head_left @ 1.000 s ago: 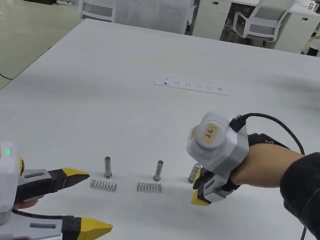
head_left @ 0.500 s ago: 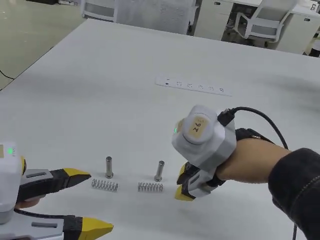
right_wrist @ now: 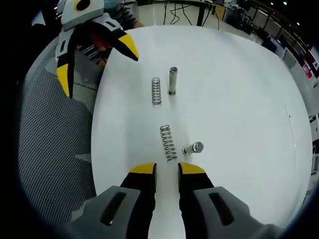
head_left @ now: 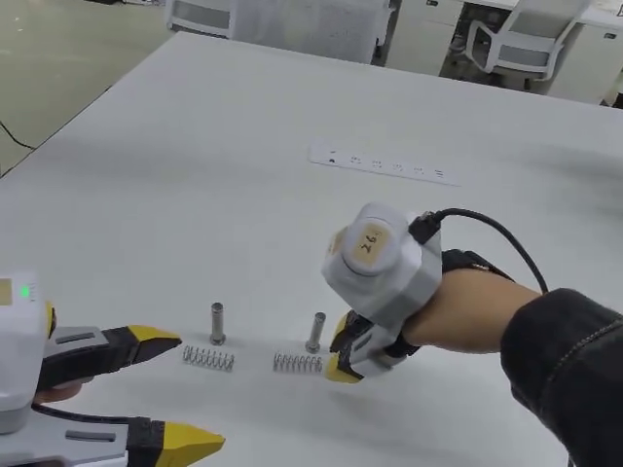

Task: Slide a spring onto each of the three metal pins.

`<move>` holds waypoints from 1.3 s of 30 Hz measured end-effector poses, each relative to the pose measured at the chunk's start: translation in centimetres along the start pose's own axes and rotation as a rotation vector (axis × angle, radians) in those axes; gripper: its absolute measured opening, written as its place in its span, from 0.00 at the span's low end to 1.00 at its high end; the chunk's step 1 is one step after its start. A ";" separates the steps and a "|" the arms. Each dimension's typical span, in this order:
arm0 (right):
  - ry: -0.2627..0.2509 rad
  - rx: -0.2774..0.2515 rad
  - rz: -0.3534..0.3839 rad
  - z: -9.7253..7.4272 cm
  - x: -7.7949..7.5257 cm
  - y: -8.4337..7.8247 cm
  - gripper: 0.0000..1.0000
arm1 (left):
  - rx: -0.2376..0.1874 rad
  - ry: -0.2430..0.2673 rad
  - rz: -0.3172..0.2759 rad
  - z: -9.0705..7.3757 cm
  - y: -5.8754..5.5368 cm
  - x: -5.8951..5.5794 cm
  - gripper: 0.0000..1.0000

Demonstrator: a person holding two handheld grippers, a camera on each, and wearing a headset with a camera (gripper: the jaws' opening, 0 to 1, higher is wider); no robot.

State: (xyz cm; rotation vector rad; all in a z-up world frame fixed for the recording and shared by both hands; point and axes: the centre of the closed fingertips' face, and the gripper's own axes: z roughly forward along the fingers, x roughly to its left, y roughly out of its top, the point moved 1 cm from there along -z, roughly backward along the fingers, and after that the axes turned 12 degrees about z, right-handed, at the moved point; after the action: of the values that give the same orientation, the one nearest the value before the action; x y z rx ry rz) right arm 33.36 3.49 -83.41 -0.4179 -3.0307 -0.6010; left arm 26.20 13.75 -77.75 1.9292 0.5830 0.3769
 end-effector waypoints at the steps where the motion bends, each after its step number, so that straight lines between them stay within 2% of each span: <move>1: 0.000 -0.002 0.003 0.2 -0.1 0.1 0.14 | 0.000 0.000 0.000 0.0 0.0 0.0 0.61; 16: 0.015 -0.012 0.008 1.5 -0.4 0.5 0.14 | 0.008 -0.002 -0.007 0.1 -0.2 0.0 0.61; 31: 0.031 0.018 -0.013 2.6 0.2 0.3 0.12 | 0.010 -0.003 -0.009 0.1 -0.3 0.0 0.61; 39: 0.019 0.047 -0.060 2.8 0.4 0.1 0.10 | 0.006 -0.004 -0.010 0.0 -0.2 0.0 0.60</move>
State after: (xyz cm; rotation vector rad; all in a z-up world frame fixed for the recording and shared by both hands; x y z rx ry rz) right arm 33.11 4.67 -85.92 -0.3196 -3.0422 -0.5323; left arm 26.15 13.81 -77.95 1.9313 0.5912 0.3649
